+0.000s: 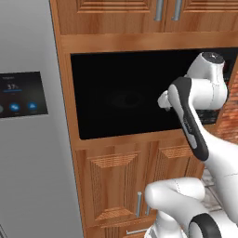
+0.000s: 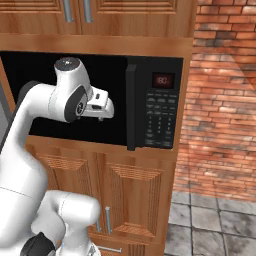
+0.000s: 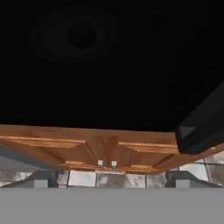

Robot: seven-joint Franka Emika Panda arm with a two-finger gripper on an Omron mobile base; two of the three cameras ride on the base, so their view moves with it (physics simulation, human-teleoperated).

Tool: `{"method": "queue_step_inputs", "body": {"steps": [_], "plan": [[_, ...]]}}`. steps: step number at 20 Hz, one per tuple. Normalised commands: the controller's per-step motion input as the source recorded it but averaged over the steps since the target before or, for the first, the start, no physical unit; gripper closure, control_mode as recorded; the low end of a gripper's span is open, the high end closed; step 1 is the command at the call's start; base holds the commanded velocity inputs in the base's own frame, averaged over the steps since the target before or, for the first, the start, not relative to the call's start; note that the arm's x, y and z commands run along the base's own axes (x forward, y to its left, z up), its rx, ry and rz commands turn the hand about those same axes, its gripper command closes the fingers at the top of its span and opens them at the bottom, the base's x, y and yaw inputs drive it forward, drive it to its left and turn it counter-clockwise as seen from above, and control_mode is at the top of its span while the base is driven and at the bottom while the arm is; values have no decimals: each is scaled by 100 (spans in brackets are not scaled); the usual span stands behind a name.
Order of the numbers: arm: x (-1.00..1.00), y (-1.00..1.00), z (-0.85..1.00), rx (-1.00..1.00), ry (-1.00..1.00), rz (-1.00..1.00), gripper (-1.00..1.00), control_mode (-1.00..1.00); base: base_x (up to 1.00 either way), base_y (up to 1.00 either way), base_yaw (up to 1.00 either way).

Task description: Retrieve the reheated potato from the microwave, then place the potato, cheese, and condiment on the cutting board.

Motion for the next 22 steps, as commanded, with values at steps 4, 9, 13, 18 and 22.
{"method": "queue_step_inputs", "body": {"steps": [4, 9, 13, 18, 22], "plan": [[-31, -74, 19, 0, -4, -8, -100, -100, 0, 0, 0], [-12, -65, 21, 0, 0, -9, -100, -100, 0, 0, 0], [0, -48, 14, 1, 0, -3, -100, -100, 0, 0, 0], [1, -36, 3, 3, -2, 0, -100, -100, 0, 0, 0], [1, -12, 0, 4, -10, 0, -100, -100, 0, 0, 0]]}}
